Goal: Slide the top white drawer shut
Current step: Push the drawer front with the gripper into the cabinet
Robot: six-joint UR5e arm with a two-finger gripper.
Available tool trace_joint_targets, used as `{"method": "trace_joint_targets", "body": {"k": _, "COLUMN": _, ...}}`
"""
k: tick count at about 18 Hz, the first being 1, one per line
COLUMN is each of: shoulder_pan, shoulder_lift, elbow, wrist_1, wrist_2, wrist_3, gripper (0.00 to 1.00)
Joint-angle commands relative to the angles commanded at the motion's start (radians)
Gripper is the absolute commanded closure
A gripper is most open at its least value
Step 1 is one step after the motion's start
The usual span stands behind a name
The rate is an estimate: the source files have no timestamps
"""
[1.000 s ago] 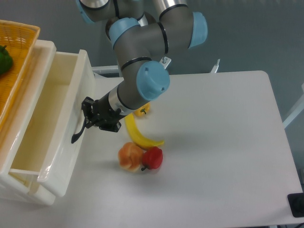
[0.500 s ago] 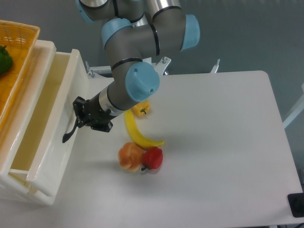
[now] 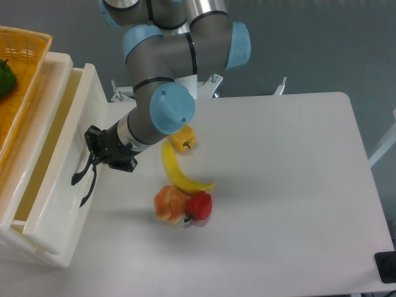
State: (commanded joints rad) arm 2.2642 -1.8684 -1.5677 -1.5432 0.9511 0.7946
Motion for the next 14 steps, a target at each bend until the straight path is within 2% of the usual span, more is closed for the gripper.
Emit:
{"method": "trace_joint_targets", "body": {"k": 8, "shoulder_pan": -0.023, "shoulder_lift": -0.002, "elbow": 0.000, "wrist_1": 0.002, "wrist_2": 0.000, "wrist_3": -0.014, "gripper": 1.00}}
{"method": "trace_joint_targets", "body": {"k": 14, "shoulder_pan": -0.041, "shoulder_lift": -0.006, "elbow": -0.002, "wrist_1": 0.060, "wrist_2": -0.002, "wrist_3": -0.051, "gripper": 1.00}}
